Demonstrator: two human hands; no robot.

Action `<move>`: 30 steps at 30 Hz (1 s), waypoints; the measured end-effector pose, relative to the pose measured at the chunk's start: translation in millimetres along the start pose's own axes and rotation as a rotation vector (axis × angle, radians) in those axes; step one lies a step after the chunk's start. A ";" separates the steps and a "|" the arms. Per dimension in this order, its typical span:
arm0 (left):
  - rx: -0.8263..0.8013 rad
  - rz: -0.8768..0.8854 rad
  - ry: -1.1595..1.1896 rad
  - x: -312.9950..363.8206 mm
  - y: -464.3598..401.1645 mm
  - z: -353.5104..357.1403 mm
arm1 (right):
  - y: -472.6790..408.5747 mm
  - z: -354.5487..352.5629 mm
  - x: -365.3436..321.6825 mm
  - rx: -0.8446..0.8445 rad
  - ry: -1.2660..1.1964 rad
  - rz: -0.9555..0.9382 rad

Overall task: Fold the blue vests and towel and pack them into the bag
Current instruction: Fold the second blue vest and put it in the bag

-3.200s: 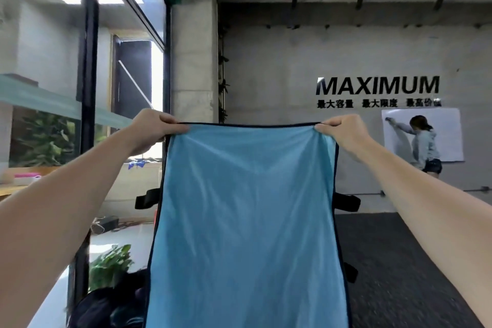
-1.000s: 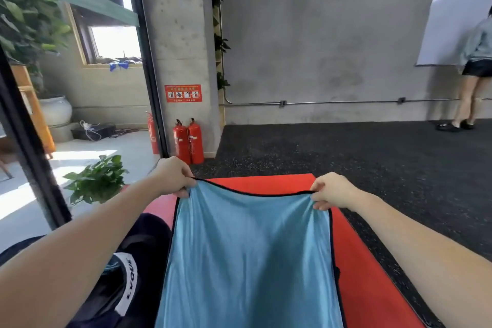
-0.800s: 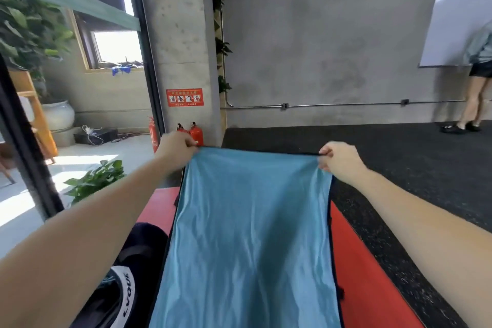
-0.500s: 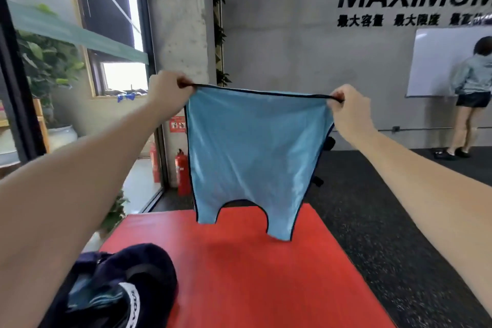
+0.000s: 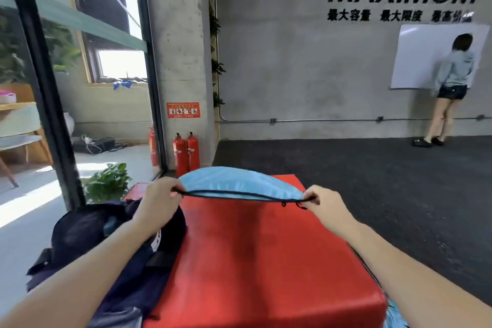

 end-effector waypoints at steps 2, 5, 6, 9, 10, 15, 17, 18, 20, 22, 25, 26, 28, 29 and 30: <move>-0.074 -0.026 -0.009 -19.7 49.3 35.4 | 38.5 23.8 40.5 -0.079 0.057 0.076; -0.139 -0.023 -0.053 -37.0 106.8 72.5 | 76.9 44.0 87.0 -0.117 0.099 0.152; -0.151 -0.018 -0.056 -39.9 119.2 80.3 | 82.7 46.7 96.6 -0.124 0.111 0.160; -0.152 0.009 -0.050 -46.4 130.5 91.6 | 80.6 45.9 101.2 -0.133 0.123 0.149; -0.150 0.008 -0.033 -46.8 128.8 93.0 | 75.9 43.9 97.8 -0.125 0.096 0.156; -0.125 -0.141 0.222 -50.6 125.1 103.4 | 62.2 41.7 108.5 -0.120 -0.233 0.256; -0.139 -0.191 0.272 -54.1 117.5 111.3 | 64.9 44.9 123.0 -0.094 -0.299 0.281; -0.146 -0.205 0.286 -54.7 111.7 115.5 | 63.8 48.0 129.3 -0.096 -0.303 0.290; -0.146 -0.237 0.320 -55.0 98.6 124.0 | 53.4 55.0 134.4 -0.110 -0.329 0.298; -0.141 -0.276 0.358 -54.6 89.8 132.1 | 38.6 58.9 131.6 -0.094 -0.363 0.277; -0.102 -0.341 0.387 -55.4 79.8 142.8 | 22.0 59.6 129.0 -0.046 -0.402 0.257; -0.096 -0.373 0.398 -54.1 77.0 144.6 | 19.7 57.9 129.7 -0.041 -0.402 0.263; -0.080 -0.433 0.412 -48.7 72.3 144.4 | 18.5 51.7 131.8 -0.046 -0.377 0.276; -0.072 -0.457 0.404 -45.2 71.0 142.3 | 18.3 47.3 131.8 -0.044 -0.382 0.282; -0.063 -0.473 0.389 -42.8 70.2 139.9 | 18.0 42.2 132.0 -0.034 -0.398 0.289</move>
Point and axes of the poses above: each hand's wrist, its own y-axis away from the middle knuckle, its own z-axis out of the palm, x = y × z, the point moved 3 cm from there along -y, towards the middle knuckle, and after that the axes turned 13 degrees about -y, right-handed, at the moved point
